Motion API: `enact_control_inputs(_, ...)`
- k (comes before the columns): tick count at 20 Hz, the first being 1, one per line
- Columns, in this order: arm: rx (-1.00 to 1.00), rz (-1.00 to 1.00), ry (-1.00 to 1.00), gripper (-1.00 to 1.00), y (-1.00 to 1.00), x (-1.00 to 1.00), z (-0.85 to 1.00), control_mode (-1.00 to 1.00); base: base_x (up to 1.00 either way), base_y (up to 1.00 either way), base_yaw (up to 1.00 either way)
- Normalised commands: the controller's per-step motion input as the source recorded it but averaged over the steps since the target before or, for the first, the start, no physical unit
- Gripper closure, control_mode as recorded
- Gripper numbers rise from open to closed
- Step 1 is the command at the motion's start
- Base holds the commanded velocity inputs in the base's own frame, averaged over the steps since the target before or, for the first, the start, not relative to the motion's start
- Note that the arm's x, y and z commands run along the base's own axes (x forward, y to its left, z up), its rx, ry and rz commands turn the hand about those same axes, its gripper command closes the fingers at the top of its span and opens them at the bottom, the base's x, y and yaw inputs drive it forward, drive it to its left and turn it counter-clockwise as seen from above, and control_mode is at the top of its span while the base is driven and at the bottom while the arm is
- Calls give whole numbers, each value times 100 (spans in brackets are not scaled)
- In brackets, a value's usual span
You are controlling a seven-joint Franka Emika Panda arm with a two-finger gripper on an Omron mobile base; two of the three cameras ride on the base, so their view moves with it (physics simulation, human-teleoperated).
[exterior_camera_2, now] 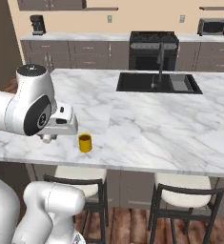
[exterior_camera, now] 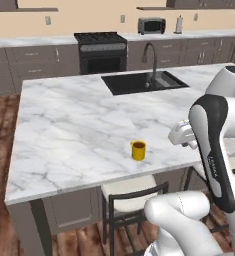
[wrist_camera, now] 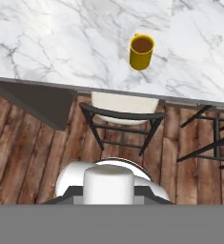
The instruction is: Pick up the marshmallow and place it in the cup of hot chocolate on the dining counter.
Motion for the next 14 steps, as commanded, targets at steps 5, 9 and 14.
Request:
enact_control_inputs(5,0,0,0,100,0,0,0,100,32,-49,11)
enact_control_inputs(9,0,0,0,100,0,0,0,100,8,-1,0)
enact_control_inputs(14,0,0,3,100,3,13,-6,-100,44,20,0)
